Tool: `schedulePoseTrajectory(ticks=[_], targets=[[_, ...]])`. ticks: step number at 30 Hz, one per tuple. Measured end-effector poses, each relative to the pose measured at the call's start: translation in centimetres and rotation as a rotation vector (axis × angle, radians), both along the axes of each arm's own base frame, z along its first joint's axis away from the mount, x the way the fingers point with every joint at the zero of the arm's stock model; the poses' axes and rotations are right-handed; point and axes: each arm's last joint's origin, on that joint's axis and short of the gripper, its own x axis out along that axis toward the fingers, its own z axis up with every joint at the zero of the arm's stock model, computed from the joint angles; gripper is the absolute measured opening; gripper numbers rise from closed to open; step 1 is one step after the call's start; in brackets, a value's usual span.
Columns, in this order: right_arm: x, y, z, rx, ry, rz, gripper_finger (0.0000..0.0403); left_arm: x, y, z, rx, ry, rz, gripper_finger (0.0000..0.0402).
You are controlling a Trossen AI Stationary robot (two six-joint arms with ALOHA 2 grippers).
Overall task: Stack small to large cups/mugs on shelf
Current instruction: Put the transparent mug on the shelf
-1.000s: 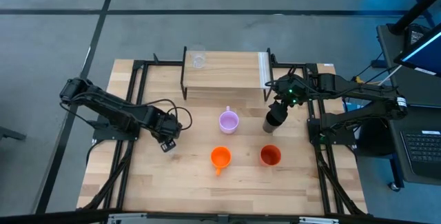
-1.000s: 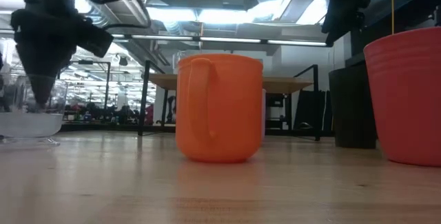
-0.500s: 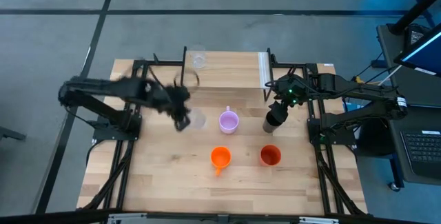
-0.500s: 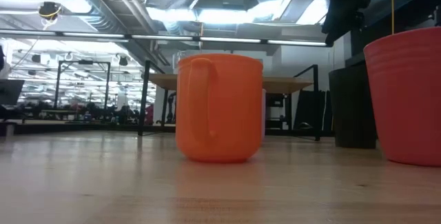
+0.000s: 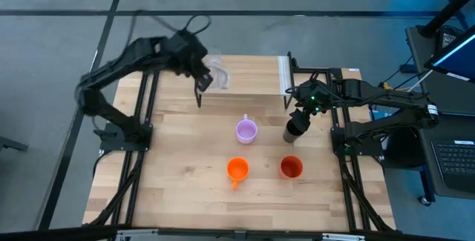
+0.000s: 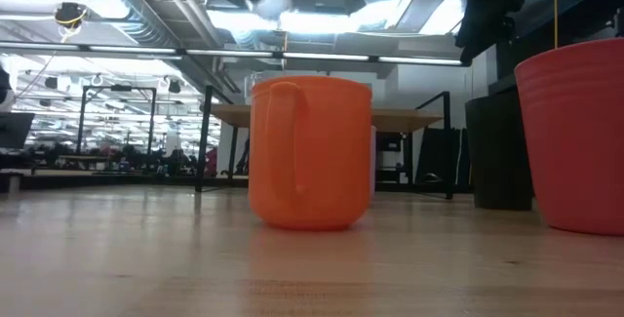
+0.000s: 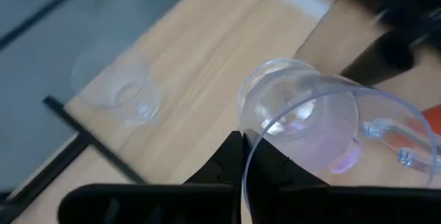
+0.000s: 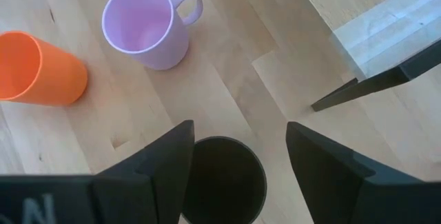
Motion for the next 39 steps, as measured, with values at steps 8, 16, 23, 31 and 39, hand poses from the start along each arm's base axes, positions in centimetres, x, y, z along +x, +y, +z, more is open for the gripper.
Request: schedulePoseTrajectory(ticks=[8, 16, 23, 31, 39], targets=[[0.0, 0.0, 0.0, 0.007, -0.001, 0.003, 0.0232, 2.3, 5.1, -2.3, -0.099, 0.231, 0.078, 0.0], [0.0, 0.0, 0.0, 0.006, -0.001, 0.005, 0.0232, 4.6, 7.2, -5.6, -0.196, 0.341, 0.054, 0.0], [0.0, 0.0, 0.0, 0.006, 0.0, 0.006, 0.0232, 5.2, 8.3, -7.0, -0.173, 0.408, 0.097, 0.0], [0.0, 0.0, 0.0, 0.007, -0.001, 0.006, 0.0232, 4.1, 9.6, -7.0, -0.158, 0.441, 0.167, 0.0], [0.0, 0.0, 0.0, 0.007, 0.0, 0.006, 0.0232, 3.1, 10.1, -7.1, -0.227, 0.466, 0.205, 0.0]])
